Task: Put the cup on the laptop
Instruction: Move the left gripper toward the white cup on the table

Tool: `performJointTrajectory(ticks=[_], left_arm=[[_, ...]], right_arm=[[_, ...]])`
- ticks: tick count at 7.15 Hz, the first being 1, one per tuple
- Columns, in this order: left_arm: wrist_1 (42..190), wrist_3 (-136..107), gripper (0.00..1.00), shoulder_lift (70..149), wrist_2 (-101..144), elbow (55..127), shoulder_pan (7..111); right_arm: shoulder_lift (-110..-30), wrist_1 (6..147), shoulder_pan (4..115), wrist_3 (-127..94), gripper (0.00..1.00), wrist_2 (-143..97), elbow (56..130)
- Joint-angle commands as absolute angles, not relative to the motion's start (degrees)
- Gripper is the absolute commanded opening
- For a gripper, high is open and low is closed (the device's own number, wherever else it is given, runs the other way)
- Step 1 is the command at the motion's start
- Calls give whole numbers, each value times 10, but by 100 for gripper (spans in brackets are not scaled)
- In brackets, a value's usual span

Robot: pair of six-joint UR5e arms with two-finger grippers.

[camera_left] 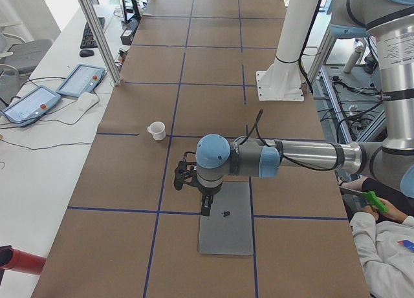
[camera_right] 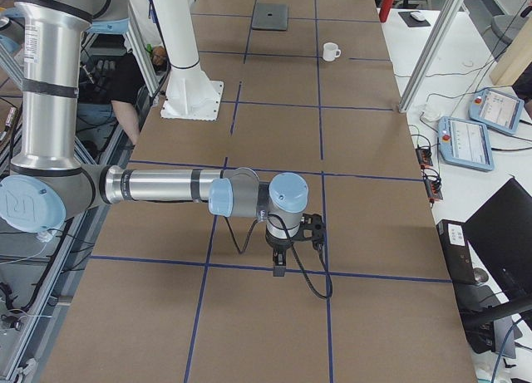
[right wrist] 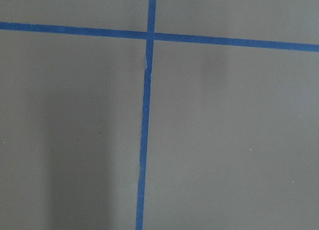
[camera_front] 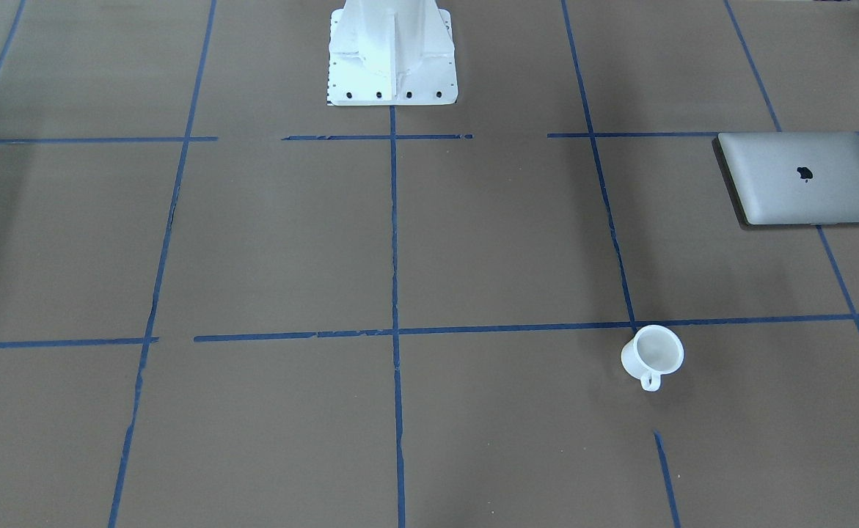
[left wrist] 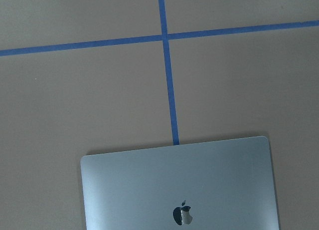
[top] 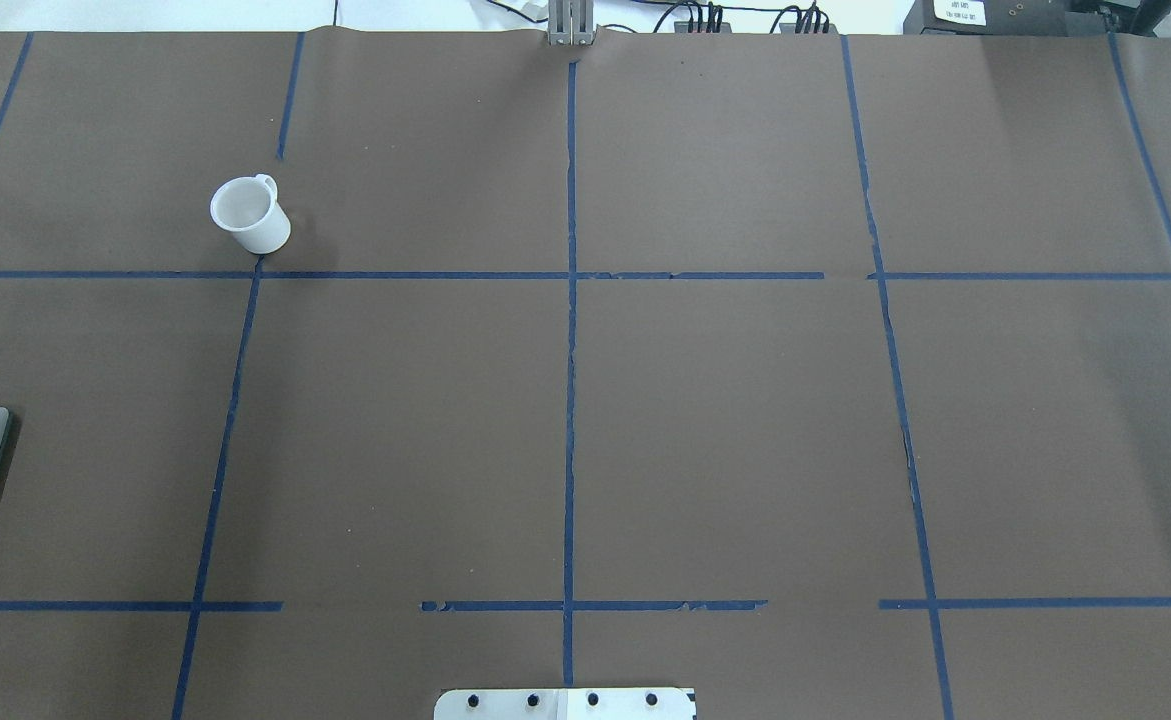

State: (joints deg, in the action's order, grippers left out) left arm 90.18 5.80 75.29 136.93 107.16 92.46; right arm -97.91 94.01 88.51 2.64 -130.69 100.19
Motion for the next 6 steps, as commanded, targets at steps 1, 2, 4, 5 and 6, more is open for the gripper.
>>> performJointTrajectory(ticks=[1,2,4,5,6], left_arm=[[903,56,100,754,1370,1079,924],[902,51,100,754,1369,1079,923],[909,55,100,764,1369,1077,910],[951,44,100,765,1375,1078,903],[1001,-30,100,779,1403,1072,887]], right_arm=[[-979,940,885,26,100,-1307,1002],[-979,940,885,26,100,-1307,1002],[-979,940,885,26,100,-1307,1002],[-979,940,885,26,100,-1307,1002],[-979,940,885,26,100,-1307,1002]])
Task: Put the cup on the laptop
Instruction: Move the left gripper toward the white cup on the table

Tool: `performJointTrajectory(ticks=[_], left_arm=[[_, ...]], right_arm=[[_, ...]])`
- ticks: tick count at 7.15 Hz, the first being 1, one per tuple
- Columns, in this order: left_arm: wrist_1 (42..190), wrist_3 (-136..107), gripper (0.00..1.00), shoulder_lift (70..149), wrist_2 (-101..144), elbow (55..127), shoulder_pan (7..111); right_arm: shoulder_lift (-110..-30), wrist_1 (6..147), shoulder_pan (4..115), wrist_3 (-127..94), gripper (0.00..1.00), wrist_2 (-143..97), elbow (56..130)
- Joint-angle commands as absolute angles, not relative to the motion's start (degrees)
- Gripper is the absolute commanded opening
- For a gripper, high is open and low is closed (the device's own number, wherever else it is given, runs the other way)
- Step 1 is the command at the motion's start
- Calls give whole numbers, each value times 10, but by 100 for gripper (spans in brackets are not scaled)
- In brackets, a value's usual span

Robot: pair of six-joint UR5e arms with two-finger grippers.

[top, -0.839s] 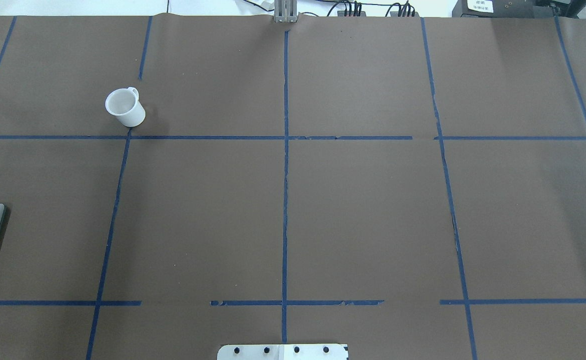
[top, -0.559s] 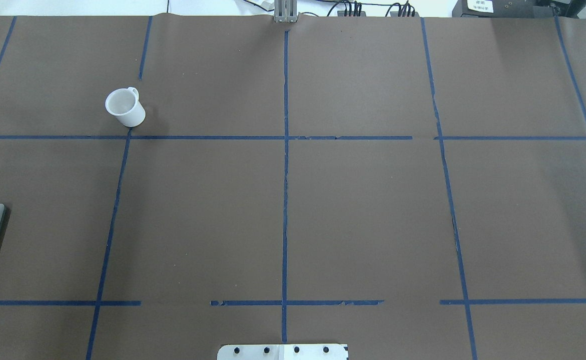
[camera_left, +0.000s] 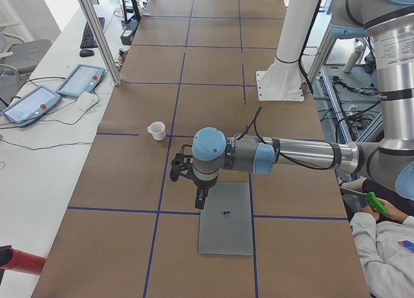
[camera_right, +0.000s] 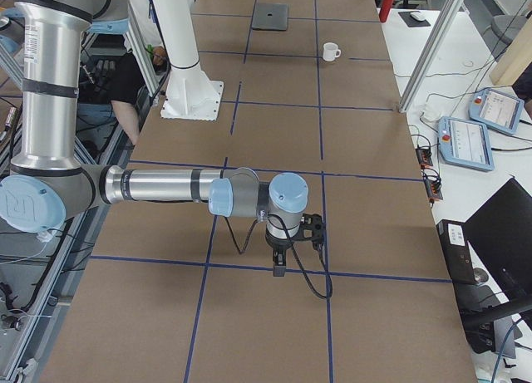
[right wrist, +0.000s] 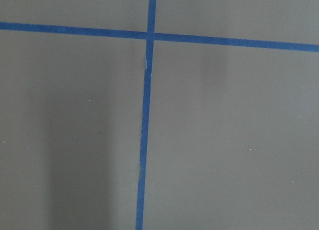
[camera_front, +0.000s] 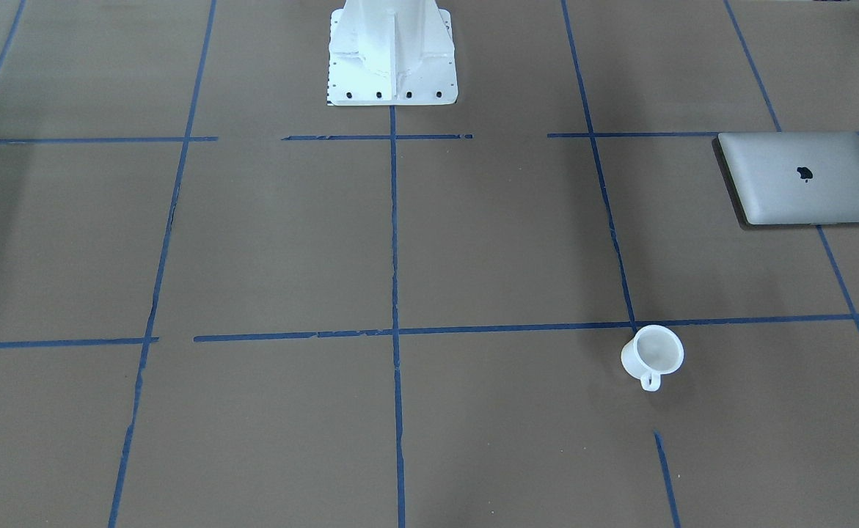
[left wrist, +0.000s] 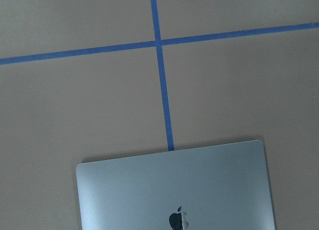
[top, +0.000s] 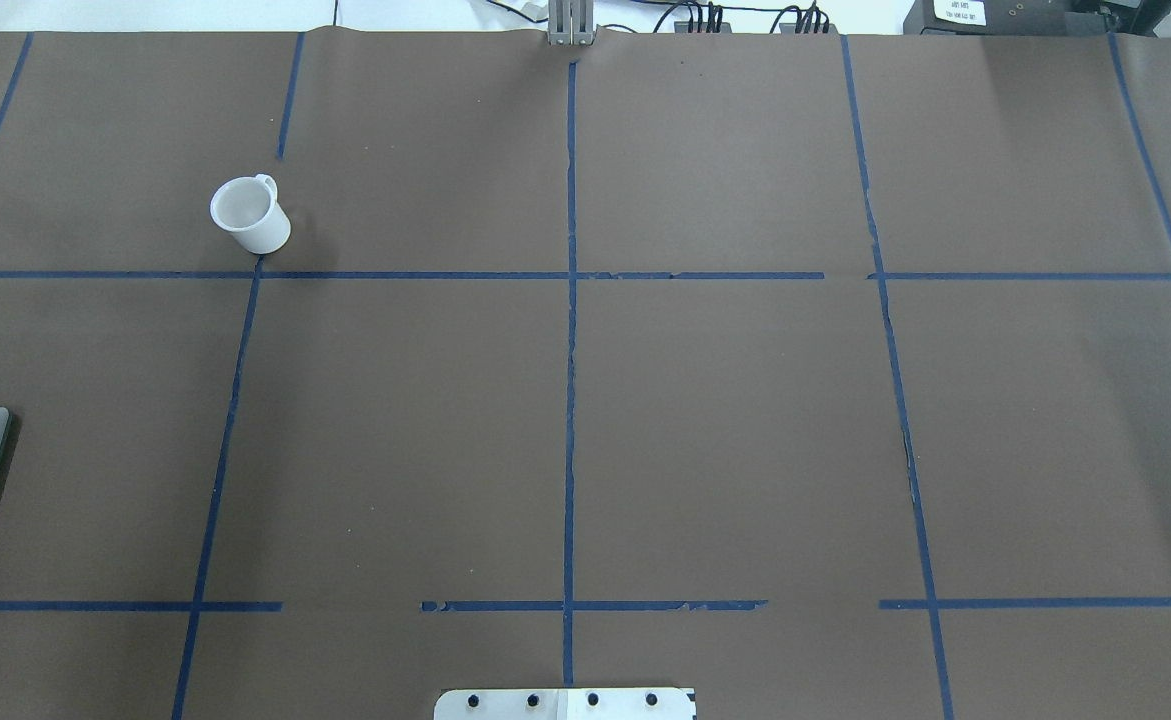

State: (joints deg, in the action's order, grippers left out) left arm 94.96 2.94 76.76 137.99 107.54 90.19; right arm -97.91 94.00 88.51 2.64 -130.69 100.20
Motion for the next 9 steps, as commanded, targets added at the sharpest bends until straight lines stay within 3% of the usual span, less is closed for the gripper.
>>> performJointTrajectory(ticks=[1,4,9], left_arm=[[1016,-83,100,849,1404,1053,849],[1014,-211,100,1006,1397,959,739],[1030,-329,99,1259,1333,709,648]], right_arm=[[-979,940,885,26,100,-1307,1002],[-979,940,885,26,100,-1307,1002],[-979,940,885,26,100,-1307,1002]])
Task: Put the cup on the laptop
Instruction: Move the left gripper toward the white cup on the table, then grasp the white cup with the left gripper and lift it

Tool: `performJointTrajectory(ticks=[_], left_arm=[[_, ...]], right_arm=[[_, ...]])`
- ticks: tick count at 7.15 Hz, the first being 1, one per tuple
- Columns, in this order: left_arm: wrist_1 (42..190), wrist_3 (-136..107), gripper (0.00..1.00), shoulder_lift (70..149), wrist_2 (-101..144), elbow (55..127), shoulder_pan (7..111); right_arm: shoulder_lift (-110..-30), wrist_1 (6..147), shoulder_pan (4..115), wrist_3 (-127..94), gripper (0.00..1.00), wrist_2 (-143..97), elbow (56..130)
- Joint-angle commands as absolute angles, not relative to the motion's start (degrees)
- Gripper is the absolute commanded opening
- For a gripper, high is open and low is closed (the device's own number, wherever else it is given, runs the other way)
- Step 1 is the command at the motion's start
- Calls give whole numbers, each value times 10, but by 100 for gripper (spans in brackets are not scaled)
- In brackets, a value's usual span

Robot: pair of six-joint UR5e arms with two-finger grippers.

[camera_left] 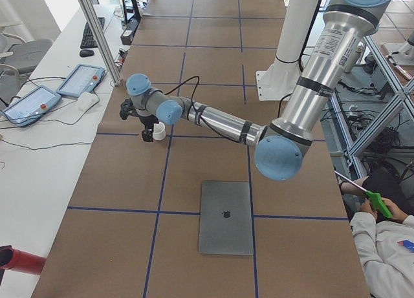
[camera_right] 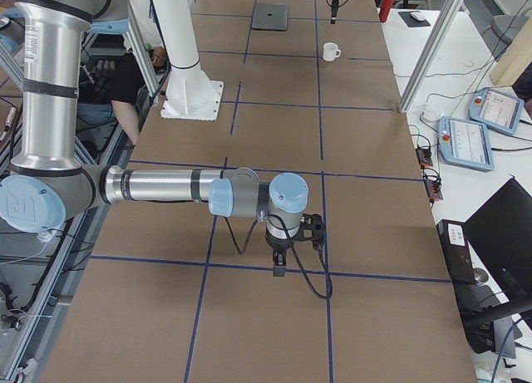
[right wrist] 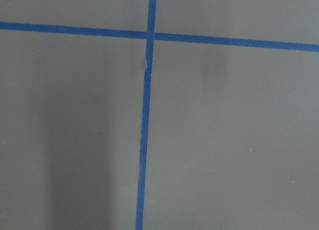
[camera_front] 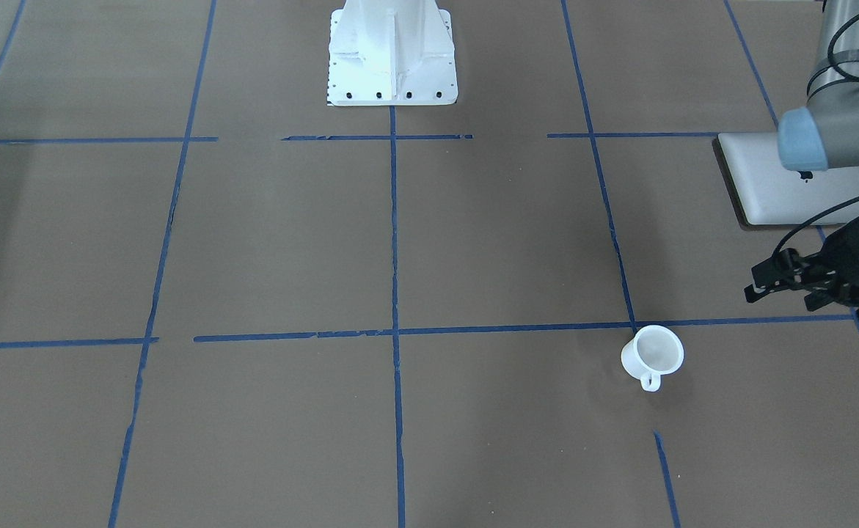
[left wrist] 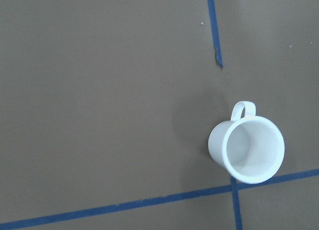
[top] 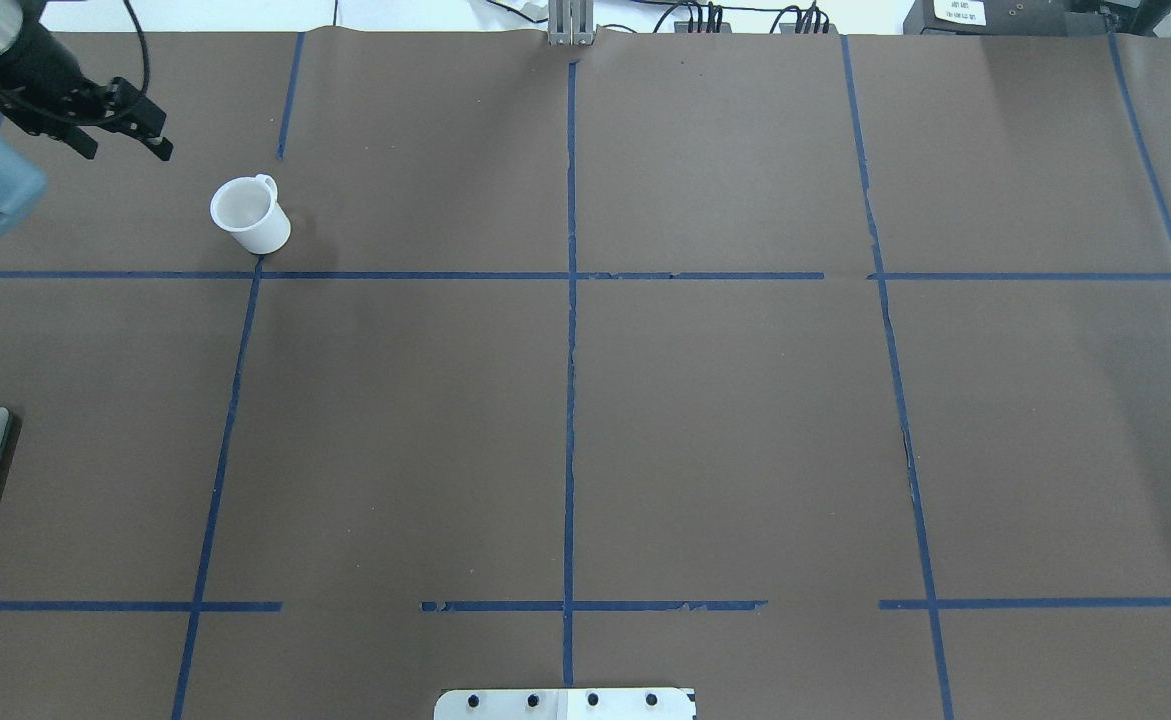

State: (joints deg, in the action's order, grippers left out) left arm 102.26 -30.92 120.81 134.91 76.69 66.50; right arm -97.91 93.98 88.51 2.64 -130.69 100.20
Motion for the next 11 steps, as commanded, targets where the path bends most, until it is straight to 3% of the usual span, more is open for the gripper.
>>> performJointTrajectory(ticks=[1,3,5,7,8,9,10,11], left_arm=[[1068,-357,99,1266,1320,676,627],[1123,-388,99,1319,1295,588,604],[1132,-388,97,1323,1253,577,583],[1155,-391,87,1317,1249,566,569],[1160,-391,69,1312,1250,565,568],[1160,-390,34,1311,1250,565,568],[1160,-390,5,1311,1249,565,568],[1160,-391,0,1311,1249,565,569]], right_arm=[[-979,940,885,26,100,-1307,1002],[-979,940,885,26,100,-1307,1002],[-979,940,885,26,100,-1307,1002],[-979,940,885,26,100,-1307,1002],[-979,940,885,26,100,-1307,1002],[-979,940,885,26,100,-1307,1002],[-979,940,885,26,100,-1307,1002],[-979,940,885,26,100,-1307,1002]])
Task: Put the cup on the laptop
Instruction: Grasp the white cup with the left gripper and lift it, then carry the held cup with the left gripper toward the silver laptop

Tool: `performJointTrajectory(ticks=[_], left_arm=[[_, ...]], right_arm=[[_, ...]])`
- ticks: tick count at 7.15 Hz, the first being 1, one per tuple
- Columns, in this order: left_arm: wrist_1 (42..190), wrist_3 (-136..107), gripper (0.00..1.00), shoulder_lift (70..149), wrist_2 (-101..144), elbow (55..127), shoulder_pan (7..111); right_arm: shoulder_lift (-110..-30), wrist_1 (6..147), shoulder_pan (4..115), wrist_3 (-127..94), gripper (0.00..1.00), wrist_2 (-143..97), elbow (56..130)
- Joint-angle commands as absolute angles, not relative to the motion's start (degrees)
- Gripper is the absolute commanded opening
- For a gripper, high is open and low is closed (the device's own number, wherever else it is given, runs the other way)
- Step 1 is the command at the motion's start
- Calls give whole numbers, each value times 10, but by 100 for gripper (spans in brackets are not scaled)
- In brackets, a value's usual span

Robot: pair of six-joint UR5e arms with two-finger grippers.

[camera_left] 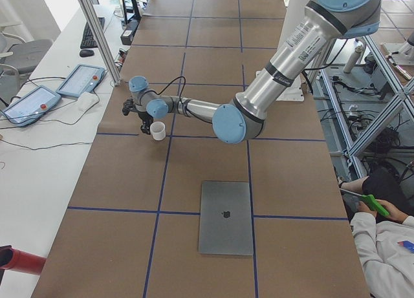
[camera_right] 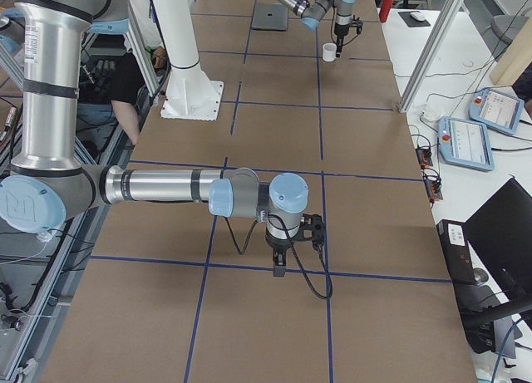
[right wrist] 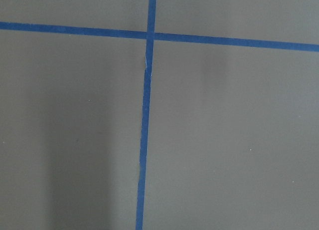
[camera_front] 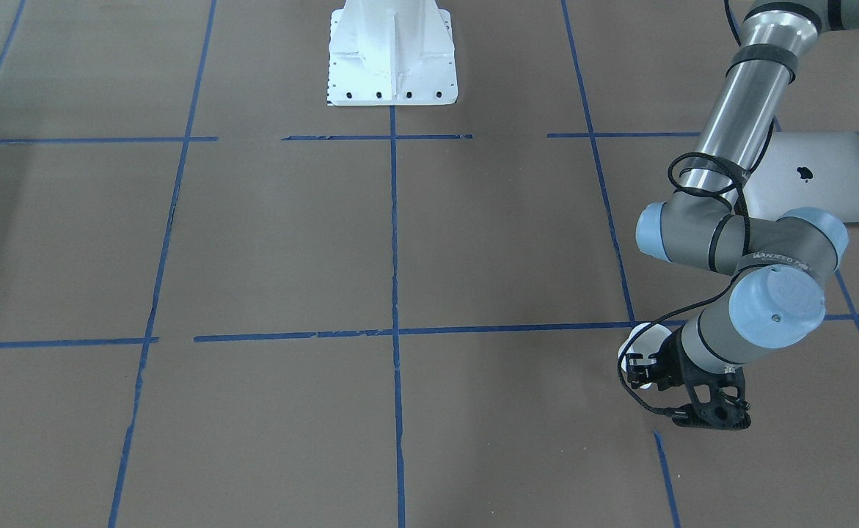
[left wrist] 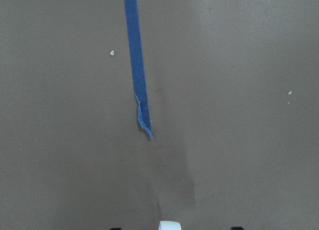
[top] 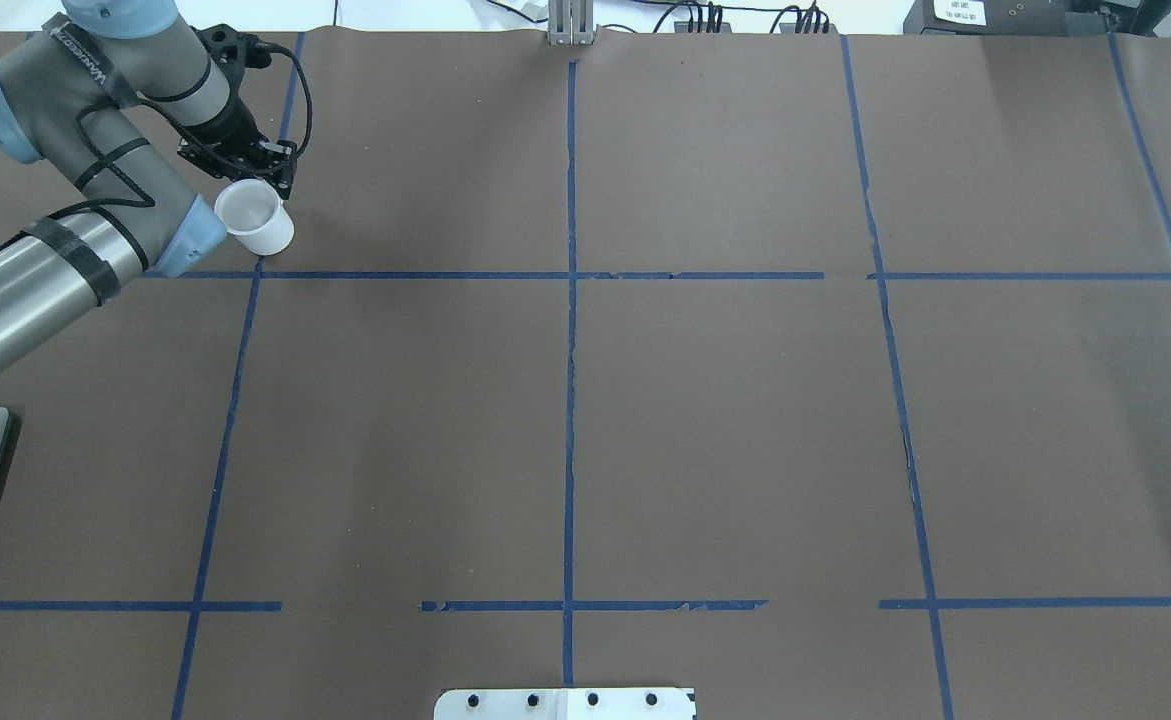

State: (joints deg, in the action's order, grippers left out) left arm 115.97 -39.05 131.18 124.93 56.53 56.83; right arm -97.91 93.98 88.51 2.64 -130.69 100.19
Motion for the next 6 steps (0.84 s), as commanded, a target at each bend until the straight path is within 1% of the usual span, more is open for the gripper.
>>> performJointTrajectory(ticks=[1,2,3,4,5,6], left_arm=[[1159,-392,0,1312,1250,566,571],[1158,-392,0,1312,1250,569,575],[1153,-389,0,1311,1254,586,599],[1141,-384,0,1273,1255,644,618],[1139,-382,0,1199,1256,733,623],[1137,-357,0,1144,1256,792,634]], right_arm=[[-979,940,885,26,100,-1307,1002],[-979,940,885,26,100,-1307,1002],[-979,940,885,26,100,-1307,1002],[-979,940,885,26,100,-1307,1002],[-979,940,885,26,100,-1307,1002],[-979,940,885,26,100,-1307,1002]])
